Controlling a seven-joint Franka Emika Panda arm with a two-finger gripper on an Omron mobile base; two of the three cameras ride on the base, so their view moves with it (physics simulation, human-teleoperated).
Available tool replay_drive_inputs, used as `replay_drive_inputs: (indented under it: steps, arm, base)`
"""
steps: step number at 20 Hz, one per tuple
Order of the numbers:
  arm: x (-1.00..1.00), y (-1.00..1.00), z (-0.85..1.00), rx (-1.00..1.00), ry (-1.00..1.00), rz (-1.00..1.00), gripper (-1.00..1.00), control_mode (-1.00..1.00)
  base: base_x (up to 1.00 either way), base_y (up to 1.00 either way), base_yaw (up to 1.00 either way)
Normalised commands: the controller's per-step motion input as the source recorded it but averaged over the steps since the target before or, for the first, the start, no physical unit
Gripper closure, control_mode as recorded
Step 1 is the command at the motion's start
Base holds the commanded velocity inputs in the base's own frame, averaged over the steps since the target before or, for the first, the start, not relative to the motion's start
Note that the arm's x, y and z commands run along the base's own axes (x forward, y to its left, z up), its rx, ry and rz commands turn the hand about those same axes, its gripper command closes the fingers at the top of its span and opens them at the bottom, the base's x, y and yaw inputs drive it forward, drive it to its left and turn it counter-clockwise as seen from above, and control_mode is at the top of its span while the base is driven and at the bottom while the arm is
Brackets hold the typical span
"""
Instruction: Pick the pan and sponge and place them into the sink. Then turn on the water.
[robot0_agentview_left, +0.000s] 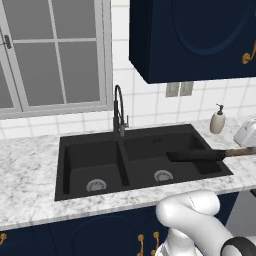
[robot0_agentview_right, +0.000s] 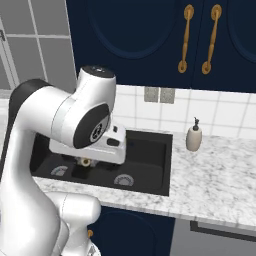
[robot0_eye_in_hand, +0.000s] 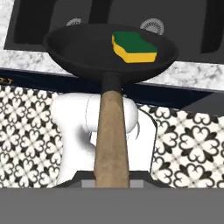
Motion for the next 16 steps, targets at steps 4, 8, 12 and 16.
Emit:
replay_drive_inputs:
  steps: [4,8,12,16]
  arm:
    - [0.58,0.00,-0.48,0.00,-0.11,0.29,1.00,-1.00]
    - [0.28,-0.31,-0.23,0.01,-0.24,0.17,1.00,-1.00]
    - [0.04,-0.52,-0.37,0.00,-0.32,0.15,1.00,-1.00]
    - [0.21,-0.38,-0.20,0.00,-0.18,0.12,1.00,-1.00]
  base:
    - [0.00,0.00,0.00]
    - [0.00,0.00,0.00]
    - [0.00,0.00,0.00]
    - [0.00,0.00,0.00]
